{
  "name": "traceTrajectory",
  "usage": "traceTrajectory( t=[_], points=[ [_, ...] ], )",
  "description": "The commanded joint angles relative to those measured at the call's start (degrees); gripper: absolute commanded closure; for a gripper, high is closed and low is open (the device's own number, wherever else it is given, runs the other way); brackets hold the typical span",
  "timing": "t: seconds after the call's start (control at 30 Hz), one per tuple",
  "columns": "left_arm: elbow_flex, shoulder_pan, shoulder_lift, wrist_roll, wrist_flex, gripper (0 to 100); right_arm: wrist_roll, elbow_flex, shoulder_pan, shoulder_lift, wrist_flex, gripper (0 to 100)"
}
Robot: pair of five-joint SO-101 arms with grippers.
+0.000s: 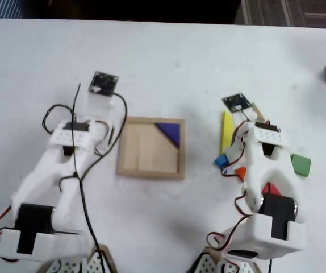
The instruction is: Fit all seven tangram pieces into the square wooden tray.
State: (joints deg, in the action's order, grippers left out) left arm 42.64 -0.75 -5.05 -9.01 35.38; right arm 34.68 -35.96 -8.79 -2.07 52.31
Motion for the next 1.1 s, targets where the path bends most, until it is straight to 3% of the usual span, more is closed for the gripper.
traceTrajectory(
  t=[0.0, 0.4, 0.8, 1.07],
  points=[
    [-3.3, -0.5, -0.7, -0.2, 0.6, 97, 0.4, 2.2, -0.2, 0.7, -0.1, 94.7],
    [-3.4, -2.6, -0.7, 0.0, 0.7, 97, 0.5, 2.5, -0.3, 0.7, 2.8, 94.7],
    [-3.9, -6.4, -0.4, 0.3, 0.3, 97, -0.6, 21.2, 0.1, 0.7, 22.4, 94.4],
    [-4.1, -7.0, -0.3, 0.4, -0.6, 97, -3.5, 29.1, 5.6, 0.7, 30.6, 94.3]
  ],
)
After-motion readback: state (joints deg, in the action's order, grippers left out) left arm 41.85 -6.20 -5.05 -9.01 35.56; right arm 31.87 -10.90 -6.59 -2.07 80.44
